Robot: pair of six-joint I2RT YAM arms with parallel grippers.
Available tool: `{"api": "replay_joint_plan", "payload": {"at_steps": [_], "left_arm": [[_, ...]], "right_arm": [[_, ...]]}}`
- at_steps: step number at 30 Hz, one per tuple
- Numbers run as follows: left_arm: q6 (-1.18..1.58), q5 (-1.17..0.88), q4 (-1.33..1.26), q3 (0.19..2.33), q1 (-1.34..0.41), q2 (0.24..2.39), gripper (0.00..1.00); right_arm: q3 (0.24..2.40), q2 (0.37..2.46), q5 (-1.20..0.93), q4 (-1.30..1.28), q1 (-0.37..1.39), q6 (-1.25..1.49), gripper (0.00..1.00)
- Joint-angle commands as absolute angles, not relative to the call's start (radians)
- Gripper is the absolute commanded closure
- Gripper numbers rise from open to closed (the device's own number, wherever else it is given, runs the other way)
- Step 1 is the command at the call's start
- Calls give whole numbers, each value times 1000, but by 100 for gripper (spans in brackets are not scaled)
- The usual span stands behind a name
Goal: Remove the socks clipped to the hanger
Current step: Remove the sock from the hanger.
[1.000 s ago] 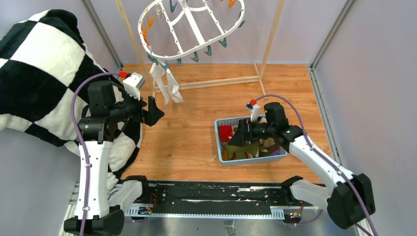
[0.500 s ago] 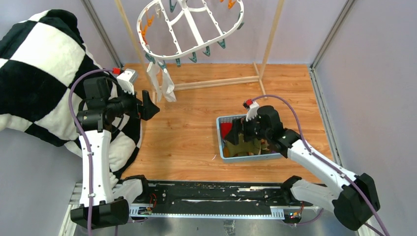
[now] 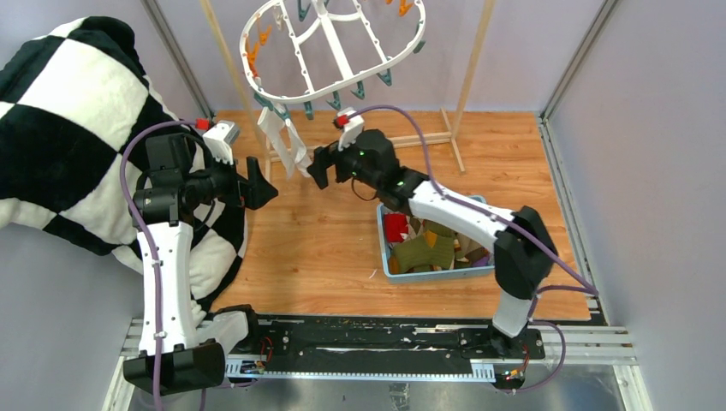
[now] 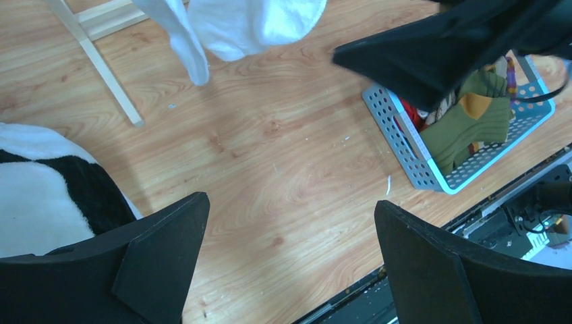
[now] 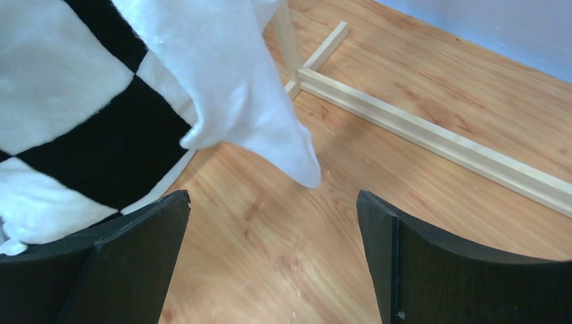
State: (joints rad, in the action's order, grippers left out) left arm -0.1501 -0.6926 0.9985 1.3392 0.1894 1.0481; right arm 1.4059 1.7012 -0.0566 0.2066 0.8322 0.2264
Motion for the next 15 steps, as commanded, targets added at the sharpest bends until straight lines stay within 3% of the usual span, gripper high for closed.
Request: {"api": "replay_joint_plan", "payload": {"at_steps": [1,15], "left_arm": [[-168,-695,1029,1370,204,1036,0],[-213,-657,1078,1400,210,1048,0]], "right_arm": [[1529,1819,26,307,879,158,0],[1694,2065,-172,601,884,232,15]]}}
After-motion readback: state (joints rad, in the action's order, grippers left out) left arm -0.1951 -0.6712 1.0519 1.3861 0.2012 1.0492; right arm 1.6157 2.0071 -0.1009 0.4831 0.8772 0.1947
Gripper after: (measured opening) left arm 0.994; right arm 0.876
